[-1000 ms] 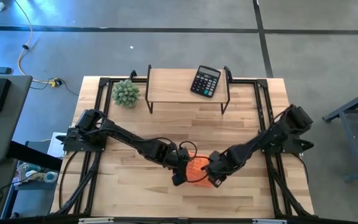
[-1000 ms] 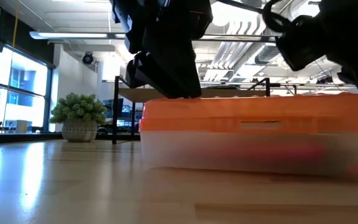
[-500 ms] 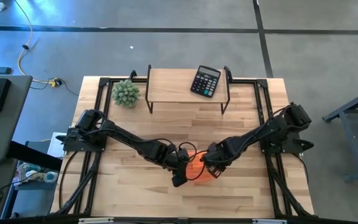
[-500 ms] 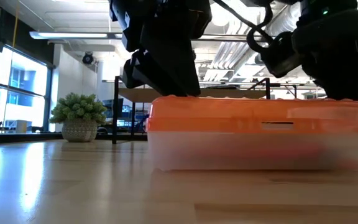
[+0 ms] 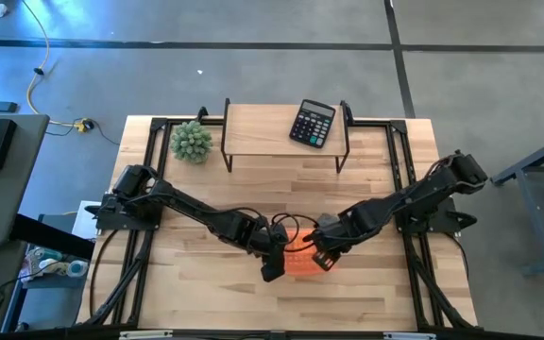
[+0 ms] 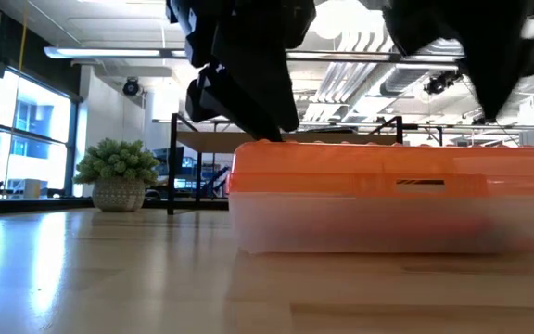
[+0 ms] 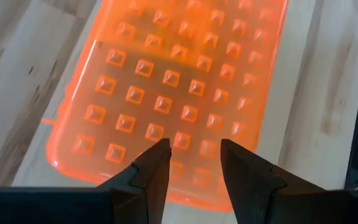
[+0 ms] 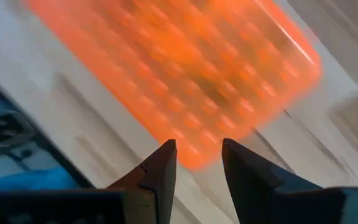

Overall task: Pack school essentials
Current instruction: Close the orange supply box

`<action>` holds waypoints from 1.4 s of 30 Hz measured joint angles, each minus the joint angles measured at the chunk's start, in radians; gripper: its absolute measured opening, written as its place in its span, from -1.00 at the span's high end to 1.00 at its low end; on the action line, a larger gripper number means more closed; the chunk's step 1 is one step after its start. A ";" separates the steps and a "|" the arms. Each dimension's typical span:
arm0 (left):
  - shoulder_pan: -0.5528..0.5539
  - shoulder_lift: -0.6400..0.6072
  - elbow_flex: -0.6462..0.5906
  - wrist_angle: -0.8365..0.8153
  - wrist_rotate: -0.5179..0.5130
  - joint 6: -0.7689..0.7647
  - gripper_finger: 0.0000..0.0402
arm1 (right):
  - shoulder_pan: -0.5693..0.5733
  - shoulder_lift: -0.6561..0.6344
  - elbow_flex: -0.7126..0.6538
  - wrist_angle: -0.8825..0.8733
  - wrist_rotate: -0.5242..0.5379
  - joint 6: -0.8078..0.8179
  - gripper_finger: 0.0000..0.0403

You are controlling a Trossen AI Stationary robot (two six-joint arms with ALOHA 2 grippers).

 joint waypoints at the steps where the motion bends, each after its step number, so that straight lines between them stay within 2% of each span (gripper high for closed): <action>1: -0.001 0.000 -0.001 -0.001 -0.001 0.000 0.34 | 0.000 -0.005 0.001 0.037 0.011 -0.006 0.40; 6: -0.001 -0.004 -0.001 0.000 -0.016 0.001 0.34 | -0.003 0.013 0.002 0.145 0.035 -0.061 0.40; 33: 0.003 -0.001 -0.052 0.010 -0.056 0.016 0.34 | -0.035 0.159 0.005 0.143 0.006 -0.101 0.40; 42: 0.009 0.000 -0.052 0.010 -0.031 0.018 0.48 | -0.041 0.165 0.004 0.113 0.000 -0.108 0.40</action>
